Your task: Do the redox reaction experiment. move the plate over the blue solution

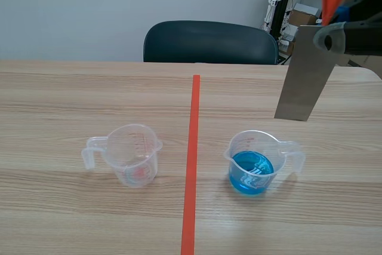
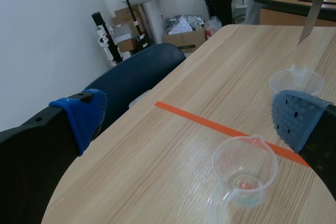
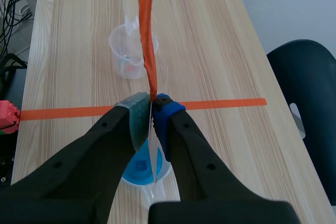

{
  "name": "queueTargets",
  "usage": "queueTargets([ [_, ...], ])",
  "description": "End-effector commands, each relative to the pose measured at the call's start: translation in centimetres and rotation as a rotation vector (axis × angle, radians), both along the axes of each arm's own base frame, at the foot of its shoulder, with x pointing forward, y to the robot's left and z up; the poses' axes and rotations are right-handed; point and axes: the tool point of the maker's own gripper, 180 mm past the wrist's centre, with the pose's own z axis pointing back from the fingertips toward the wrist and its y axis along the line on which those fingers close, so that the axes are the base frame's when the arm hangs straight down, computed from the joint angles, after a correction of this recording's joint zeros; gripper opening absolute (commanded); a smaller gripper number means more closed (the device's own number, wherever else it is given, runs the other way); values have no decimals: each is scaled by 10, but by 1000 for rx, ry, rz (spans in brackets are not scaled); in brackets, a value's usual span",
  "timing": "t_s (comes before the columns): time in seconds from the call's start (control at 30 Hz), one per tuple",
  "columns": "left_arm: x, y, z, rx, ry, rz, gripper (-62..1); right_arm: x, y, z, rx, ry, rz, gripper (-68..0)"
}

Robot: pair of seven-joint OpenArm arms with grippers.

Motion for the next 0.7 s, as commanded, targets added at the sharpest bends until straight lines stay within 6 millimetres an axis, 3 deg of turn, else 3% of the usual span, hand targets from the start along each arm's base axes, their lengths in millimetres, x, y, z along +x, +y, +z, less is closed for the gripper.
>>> queueTargets([
  [0.0,0,-7,7,-16,-14,-17,14,7,0,14,30,-41,1,-669],
  [0.27,-4,-32,3,-24,5,-83,14,20,1,4,77,-15,-26,-669],
  [0.43,-3,-36,1,-49,8,-79,14,19,4,-3,108,25,-34,-669],
  [0.67,-2,-38,-1,-68,10,-69,14,21,6,3,181,85,-73,-669],
])
